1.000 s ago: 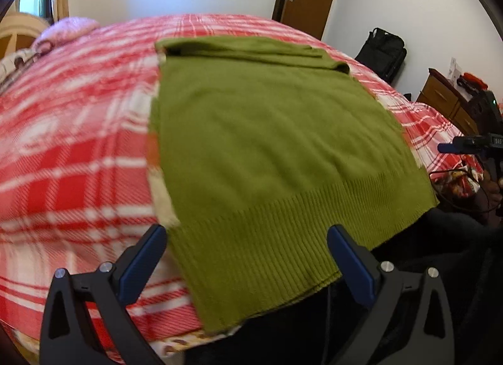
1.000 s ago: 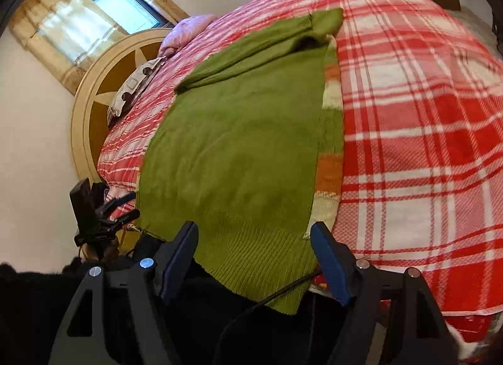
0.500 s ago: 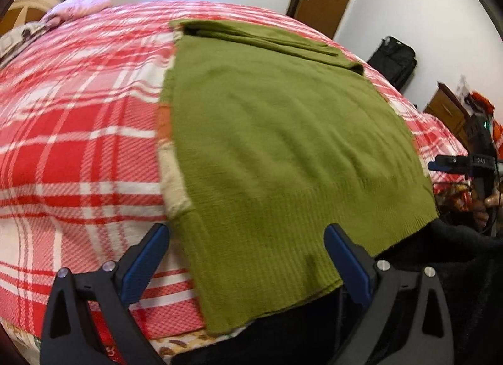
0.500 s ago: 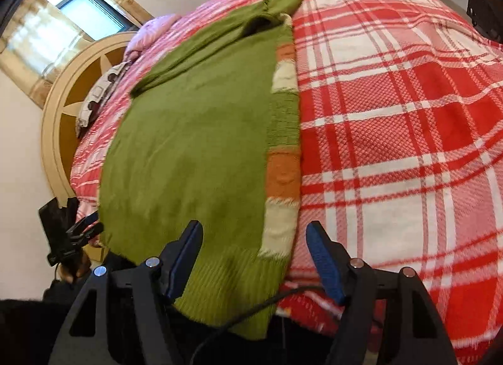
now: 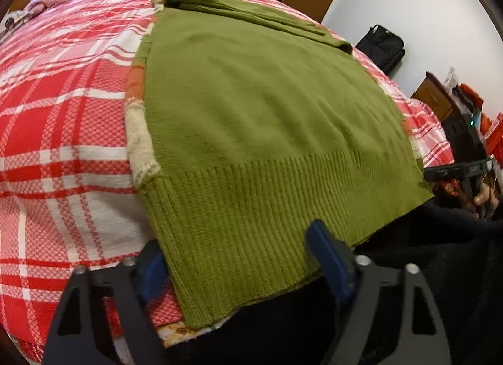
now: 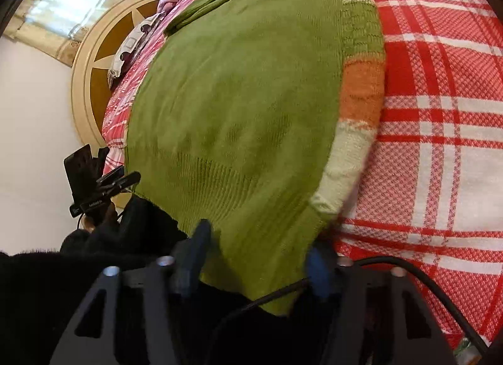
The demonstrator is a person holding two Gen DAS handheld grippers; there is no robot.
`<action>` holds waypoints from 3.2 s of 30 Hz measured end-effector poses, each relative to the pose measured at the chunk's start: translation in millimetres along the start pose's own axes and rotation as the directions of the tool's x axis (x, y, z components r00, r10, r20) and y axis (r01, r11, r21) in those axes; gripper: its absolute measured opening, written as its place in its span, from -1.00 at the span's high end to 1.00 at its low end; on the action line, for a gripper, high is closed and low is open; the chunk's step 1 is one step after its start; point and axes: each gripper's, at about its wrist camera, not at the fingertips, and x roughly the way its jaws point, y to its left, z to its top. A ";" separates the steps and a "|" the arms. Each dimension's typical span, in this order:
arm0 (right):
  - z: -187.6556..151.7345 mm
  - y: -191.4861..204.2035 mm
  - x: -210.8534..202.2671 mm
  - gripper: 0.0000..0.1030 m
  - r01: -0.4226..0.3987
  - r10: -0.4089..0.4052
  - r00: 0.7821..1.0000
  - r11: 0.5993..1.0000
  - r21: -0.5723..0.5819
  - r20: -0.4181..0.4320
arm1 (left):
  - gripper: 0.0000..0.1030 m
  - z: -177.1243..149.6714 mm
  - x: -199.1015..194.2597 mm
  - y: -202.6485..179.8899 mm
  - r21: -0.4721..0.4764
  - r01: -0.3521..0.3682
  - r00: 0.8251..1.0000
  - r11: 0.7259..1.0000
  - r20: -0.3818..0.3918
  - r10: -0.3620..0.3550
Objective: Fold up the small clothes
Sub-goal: 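Move both tools to the sweater hem to prepare the next fold, then close the left tool on the ribbed hem while the right tool grasps the ribbed cuff, then lift the held hem with both tools and flip the sweater over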
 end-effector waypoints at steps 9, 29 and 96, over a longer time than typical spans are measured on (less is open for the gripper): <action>-0.6 8.3 -9.5 0.69 -0.105 0.104 0.993 0.994 0.021 0.058 | 0.77 4.8 -9.2 17.3 -0.132 0.092 0.995 0.987 0.034 -0.089; 153.1 -35.9 -37.7 0.69 -0.279 0.145 0.872 0.931 0.233 0.467 | 0.78 196.1 -20.6 36.2 -0.202 -0.107 0.967 0.974 0.206 0.149; 189.3 92.0 -70.3 0.81 0.491 -0.271 0.718 0.850 -0.191 0.641 | 0.72 185.7 -27.8 8.0 0.030 -0.168 0.949 0.985 0.275 0.153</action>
